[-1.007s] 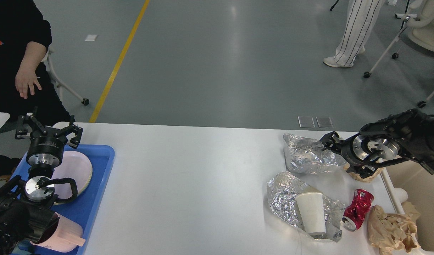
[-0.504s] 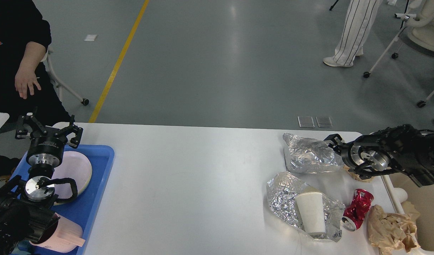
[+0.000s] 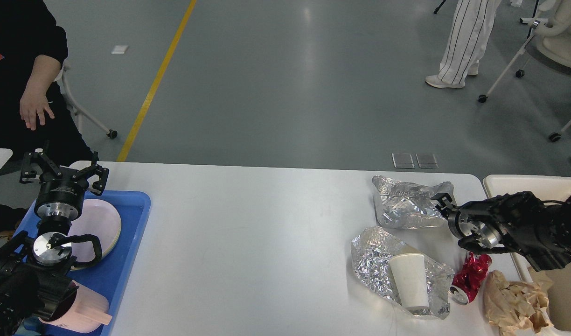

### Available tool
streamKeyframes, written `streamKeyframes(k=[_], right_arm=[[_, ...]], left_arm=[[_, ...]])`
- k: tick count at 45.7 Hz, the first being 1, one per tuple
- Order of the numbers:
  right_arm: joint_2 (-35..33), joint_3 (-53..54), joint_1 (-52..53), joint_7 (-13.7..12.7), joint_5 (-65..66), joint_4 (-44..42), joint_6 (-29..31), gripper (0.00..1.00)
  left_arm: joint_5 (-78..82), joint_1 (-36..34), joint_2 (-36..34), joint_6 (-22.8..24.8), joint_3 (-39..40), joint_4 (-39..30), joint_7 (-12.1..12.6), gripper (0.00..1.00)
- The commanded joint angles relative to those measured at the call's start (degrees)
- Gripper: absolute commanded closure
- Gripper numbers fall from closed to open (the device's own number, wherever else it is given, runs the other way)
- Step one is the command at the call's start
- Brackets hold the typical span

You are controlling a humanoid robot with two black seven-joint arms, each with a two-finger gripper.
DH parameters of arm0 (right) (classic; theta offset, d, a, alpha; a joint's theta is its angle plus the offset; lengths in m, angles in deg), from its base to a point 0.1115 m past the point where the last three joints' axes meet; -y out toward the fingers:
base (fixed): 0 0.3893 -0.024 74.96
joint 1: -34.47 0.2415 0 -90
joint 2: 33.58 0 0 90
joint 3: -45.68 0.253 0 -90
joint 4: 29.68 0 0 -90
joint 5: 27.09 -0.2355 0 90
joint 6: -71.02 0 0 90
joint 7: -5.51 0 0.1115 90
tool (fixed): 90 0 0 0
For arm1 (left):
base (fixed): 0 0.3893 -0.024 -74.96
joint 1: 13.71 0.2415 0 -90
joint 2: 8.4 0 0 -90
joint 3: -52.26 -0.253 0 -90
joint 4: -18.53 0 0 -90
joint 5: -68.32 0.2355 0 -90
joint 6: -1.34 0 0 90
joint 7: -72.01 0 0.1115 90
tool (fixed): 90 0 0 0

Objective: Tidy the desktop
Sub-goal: 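Lower the right gripper onto the crumpled foil and grasp it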

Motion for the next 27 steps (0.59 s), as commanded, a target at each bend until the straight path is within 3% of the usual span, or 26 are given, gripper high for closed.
streamKeyframes(k=[1, 20, 27], right_arm=[[0.2, 1.6, -2.4, 0.0, -0.2, -2.0, -0.5, 0.01], [1.5, 1.6, -3.5, 0.0, -0.2, -2.7, -1.2, 0.04], [2.6, 1.6, -4.6, 0.0, -0.2, -2.6, -1.9, 0.38]], left_arm=[[0.0, 0.0, 0.0, 0.0, 0.0, 0.0, 0.0, 0.04], [0.0, 0.0, 0.0, 0.0, 0.0, 0.0, 0.0, 0.04], [0.0, 0.0, 0.0, 0.0, 0.0, 0.0, 0.0, 0.04]])
